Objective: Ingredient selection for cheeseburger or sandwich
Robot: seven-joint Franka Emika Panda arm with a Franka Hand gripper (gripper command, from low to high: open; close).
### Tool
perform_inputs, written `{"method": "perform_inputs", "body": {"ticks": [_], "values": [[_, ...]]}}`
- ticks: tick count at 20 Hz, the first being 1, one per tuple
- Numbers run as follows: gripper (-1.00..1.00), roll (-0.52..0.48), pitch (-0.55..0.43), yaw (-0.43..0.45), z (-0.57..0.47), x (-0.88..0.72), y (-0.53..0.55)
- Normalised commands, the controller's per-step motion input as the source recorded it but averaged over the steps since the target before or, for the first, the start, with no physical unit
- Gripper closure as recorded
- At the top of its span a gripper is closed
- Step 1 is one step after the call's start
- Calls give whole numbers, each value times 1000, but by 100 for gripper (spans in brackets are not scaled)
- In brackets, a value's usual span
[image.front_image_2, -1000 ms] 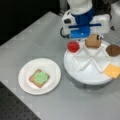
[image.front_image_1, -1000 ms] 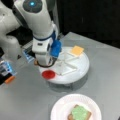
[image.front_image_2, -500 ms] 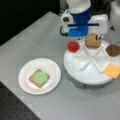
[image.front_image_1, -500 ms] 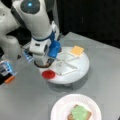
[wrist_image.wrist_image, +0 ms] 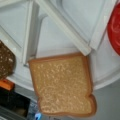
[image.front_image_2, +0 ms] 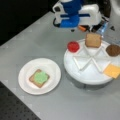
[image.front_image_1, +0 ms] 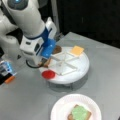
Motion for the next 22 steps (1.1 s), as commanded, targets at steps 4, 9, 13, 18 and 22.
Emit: {"method": "perform_inputs", "body": {"ticks": [4,9,13,18,22], "values": [[-100,33,316,131,101,322,-276],[-100,167,302,188,-69,404,-394],[-100,249,242,142,-135,404,-464],[-100,245,172,82,-101,290,-385],[-100,248,122,29,-121,179,-288]]}}
